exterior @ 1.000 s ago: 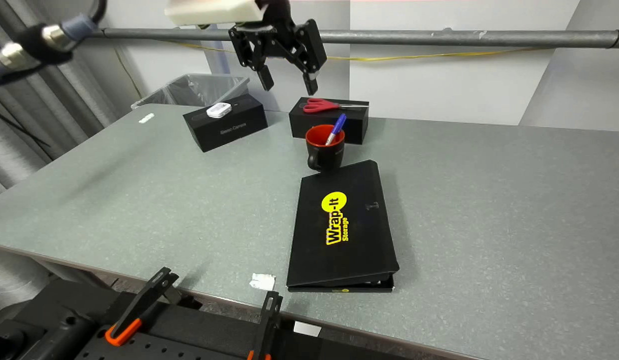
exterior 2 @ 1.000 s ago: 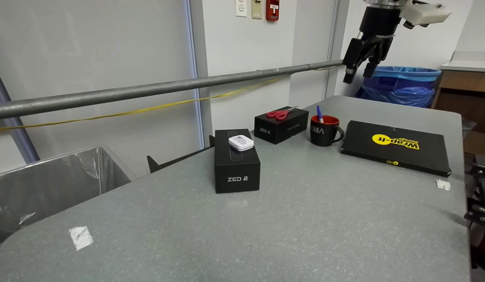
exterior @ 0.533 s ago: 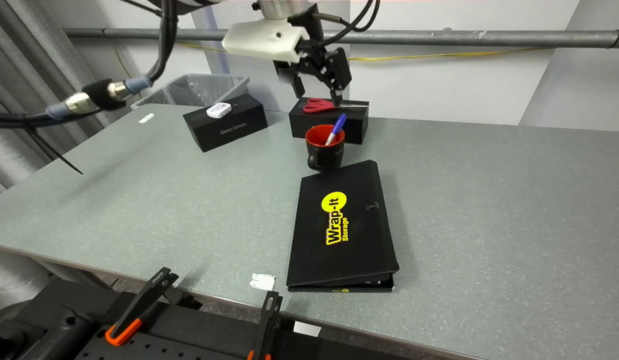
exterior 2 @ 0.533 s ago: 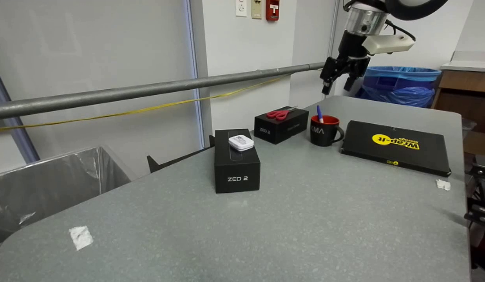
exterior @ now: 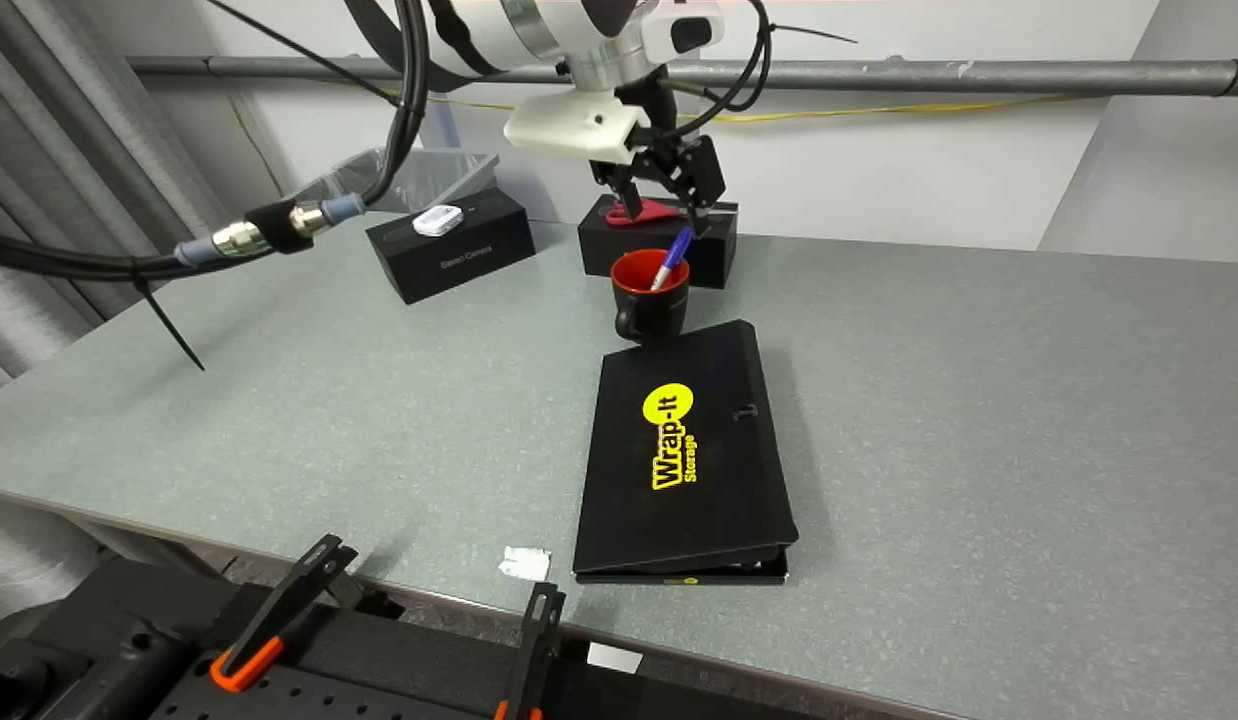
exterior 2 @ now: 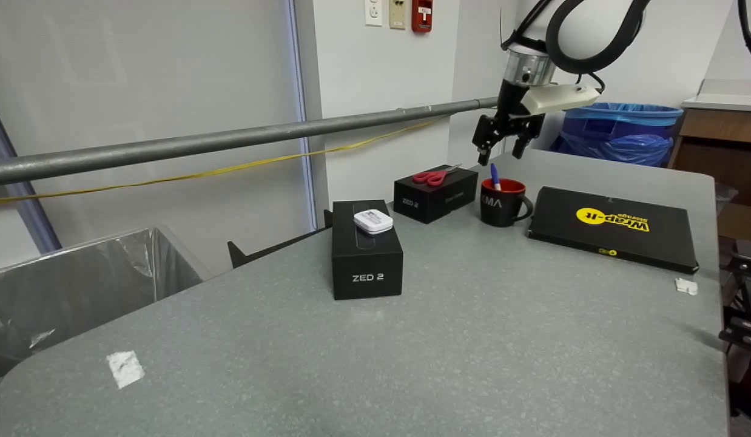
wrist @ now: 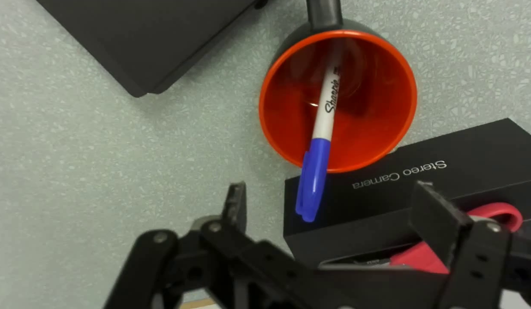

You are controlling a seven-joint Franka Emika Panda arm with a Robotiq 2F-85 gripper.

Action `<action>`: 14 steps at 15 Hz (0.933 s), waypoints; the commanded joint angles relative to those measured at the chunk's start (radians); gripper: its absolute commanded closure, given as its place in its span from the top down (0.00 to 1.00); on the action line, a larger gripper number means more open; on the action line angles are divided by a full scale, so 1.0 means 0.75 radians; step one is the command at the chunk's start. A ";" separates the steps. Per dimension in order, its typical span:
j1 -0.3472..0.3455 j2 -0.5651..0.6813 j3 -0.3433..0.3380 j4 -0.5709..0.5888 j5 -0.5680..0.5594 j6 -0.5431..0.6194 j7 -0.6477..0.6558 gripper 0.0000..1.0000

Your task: Remove the blue pen from the mug and put it on the table

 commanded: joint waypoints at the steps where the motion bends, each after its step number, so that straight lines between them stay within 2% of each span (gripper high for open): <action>1: 0.103 0.119 -0.088 0.105 0.007 0.010 0.057 1.00; 7: 0.163 0.159 -0.156 0.112 0.015 0.031 0.052 1.00; 8: 0.163 0.160 -0.158 0.113 0.020 0.030 0.046 0.90; 9: 0.164 0.161 -0.161 0.113 0.025 0.035 0.048 0.72; 14: 0.160 0.152 -0.163 0.111 0.039 0.035 0.041 0.31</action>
